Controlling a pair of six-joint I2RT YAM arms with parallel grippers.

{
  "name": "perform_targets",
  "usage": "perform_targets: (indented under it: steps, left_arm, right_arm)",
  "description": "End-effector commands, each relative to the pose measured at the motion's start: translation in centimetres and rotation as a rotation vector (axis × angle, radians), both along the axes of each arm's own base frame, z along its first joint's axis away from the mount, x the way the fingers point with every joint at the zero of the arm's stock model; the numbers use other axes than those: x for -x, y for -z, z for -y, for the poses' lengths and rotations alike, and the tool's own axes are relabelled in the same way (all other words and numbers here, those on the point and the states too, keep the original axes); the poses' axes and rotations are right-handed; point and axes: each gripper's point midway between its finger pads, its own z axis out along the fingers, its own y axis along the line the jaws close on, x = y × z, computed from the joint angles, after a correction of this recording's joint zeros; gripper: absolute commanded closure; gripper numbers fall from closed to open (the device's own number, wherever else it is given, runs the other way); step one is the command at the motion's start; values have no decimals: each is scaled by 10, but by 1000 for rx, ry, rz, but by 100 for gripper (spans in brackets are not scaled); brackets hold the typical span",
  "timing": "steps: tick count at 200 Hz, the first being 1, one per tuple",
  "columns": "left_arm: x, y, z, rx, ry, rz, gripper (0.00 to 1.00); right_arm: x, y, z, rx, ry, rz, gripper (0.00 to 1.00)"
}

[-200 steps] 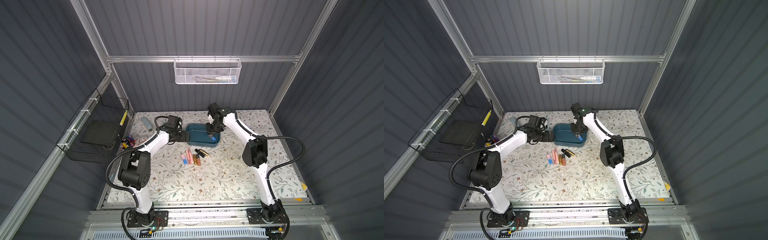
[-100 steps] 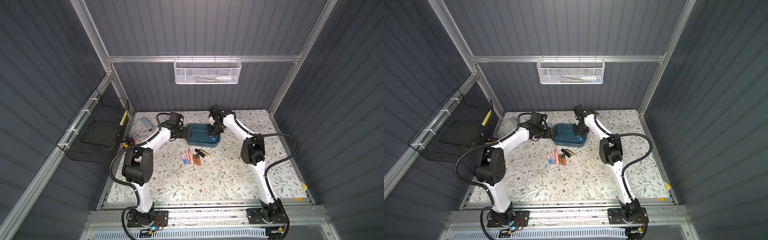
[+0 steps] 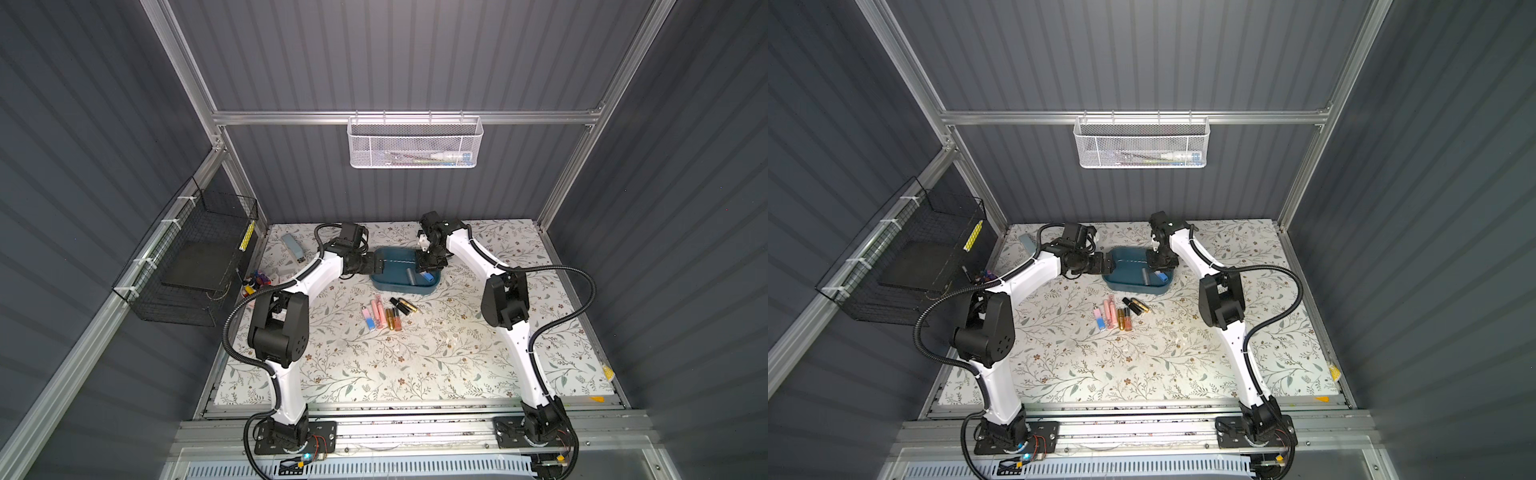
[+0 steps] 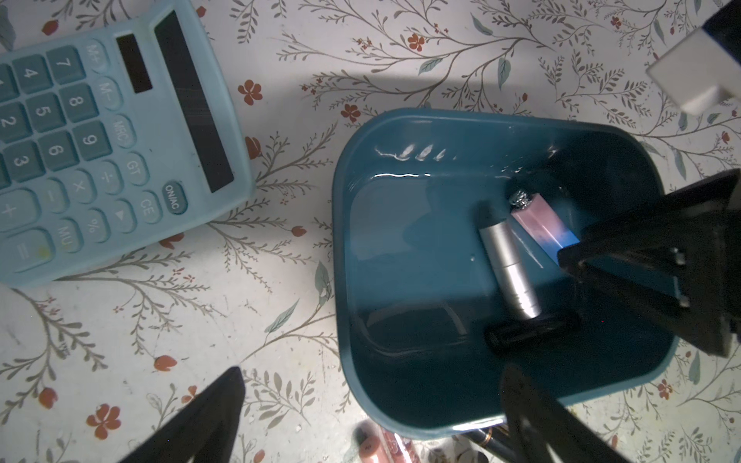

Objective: Put the lipstick into the storage box
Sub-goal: Place the lipstick in the storage box, then pick up the lipstick at the center of the board.

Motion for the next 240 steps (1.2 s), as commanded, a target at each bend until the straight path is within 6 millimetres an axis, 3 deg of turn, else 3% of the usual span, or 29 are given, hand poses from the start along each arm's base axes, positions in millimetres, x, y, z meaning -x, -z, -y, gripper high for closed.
perform_targets:
  steps: [1,45,84,89,115,172,218,240]
  left_arm:
    - [-1,0,5,16,19,-15,0]
    - [11,-7,7,65,3,-36,1]
    - [37,-6,20,121,4,-82,6]
    - [49,7,20,107,3,-117,6]
    - [72,19,30,75,10,-154,9]
    - [100,33,21,1,-63,-194,16]
    - [99,38,14,-18,-136,-204,20]
    - [97,35,21,-9,-136,-202,20]
  right_arm:
    - [2,-12,4,-2,-7,3,55]
    - [9,-50,19,15,6,55,55]
    - [22,-85,46,52,62,96,56]
    - [25,-88,50,56,67,96,56]
    - [43,-102,60,62,75,111,56]
    - [78,-94,75,59,101,88,57]
    - [94,-87,81,57,114,75,59]
    - [99,-87,84,61,121,79,59]
